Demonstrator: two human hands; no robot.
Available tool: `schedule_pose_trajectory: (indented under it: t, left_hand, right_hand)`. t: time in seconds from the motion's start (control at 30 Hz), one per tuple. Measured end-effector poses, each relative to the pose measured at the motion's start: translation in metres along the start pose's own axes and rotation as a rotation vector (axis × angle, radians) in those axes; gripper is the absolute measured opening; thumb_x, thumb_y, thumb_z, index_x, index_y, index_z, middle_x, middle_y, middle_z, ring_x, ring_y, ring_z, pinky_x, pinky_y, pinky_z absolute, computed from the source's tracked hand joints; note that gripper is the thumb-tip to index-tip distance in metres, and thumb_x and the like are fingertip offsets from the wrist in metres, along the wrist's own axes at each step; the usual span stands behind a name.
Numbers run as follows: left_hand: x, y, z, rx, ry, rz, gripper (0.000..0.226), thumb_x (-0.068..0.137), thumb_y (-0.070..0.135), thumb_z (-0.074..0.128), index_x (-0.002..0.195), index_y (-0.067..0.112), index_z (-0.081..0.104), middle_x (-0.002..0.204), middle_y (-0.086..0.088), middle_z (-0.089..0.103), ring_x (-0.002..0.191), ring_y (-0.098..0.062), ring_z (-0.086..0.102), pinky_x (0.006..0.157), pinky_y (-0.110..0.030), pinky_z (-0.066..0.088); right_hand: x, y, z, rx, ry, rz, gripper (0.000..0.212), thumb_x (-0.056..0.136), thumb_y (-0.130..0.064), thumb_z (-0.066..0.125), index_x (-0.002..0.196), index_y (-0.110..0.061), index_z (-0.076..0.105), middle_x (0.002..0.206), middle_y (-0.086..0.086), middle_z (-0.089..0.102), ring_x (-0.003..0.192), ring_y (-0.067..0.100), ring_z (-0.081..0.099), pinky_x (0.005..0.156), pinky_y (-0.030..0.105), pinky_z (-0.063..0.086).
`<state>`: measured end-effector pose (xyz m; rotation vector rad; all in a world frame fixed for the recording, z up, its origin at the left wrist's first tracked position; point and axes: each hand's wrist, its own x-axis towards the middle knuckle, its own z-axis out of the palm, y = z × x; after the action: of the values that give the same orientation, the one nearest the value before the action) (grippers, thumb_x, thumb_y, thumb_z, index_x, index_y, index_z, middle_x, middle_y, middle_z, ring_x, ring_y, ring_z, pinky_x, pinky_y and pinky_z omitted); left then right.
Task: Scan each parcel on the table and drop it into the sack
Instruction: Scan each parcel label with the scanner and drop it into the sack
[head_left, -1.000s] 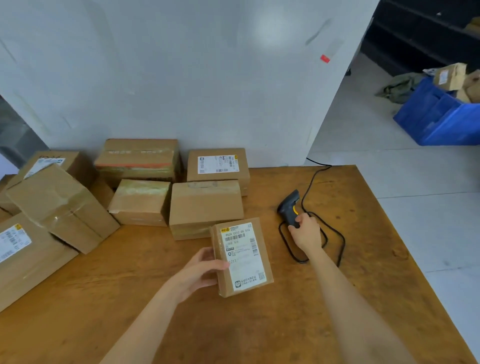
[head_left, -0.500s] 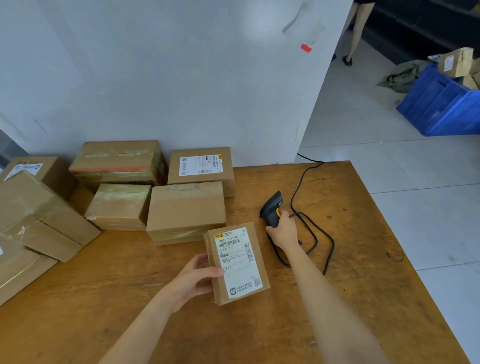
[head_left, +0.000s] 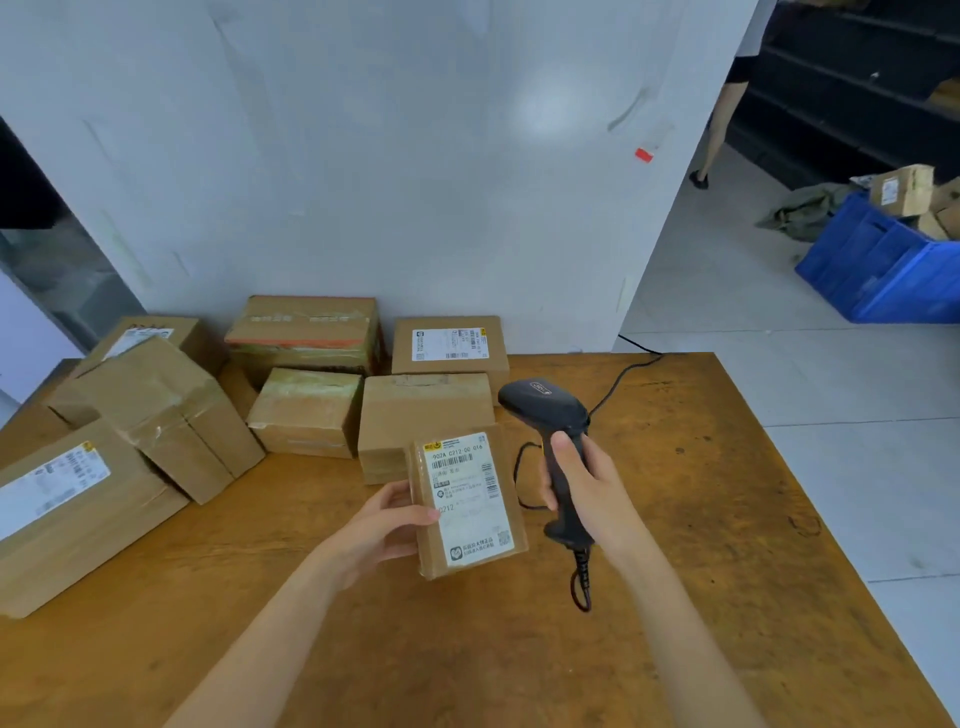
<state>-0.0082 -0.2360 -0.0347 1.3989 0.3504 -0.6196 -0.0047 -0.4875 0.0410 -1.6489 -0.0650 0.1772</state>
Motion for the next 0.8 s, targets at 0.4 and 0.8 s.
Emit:
schedule_pose_trajectory:
  t: [0.4,0.8]
  left_hand:
    - [-0.055,-0.023,-0.083,-0.144,0.15,0.091,0.089,0.052,0.025,0.089,0.13,0.022,0.047,0.12,0.002,0.066,0.106,-0.016,0.067,0.087,-0.038,0.057]
    - [-0.072,-0.047,-0.117,-0.108,0.177,0.113,0.073,0.073,0.014,0.081,0.133,0.023,0.042,0.124,-0.001,0.06,0.118,-0.023,0.058,0.102,-0.049,0.048]
  right_hand:
    - [-0.105,-0.02,0.156,-0.003,-0.075,0.017,0.045,0.085,-0.057,0.051,0.082,-0.012,0.054,0.051,0.006,0.048,0.041,0.018,0.042,0.049,0.025,0.042]
    - [-0.126,-0.006,0.205,-0.201,-0.01,0.014,0.039,0.075,-0.06,0.047,0.083,-0.023,0.053,0.046,-0.002,0.052,0.038,0.007,0.045,0.047,0.021,0.044]
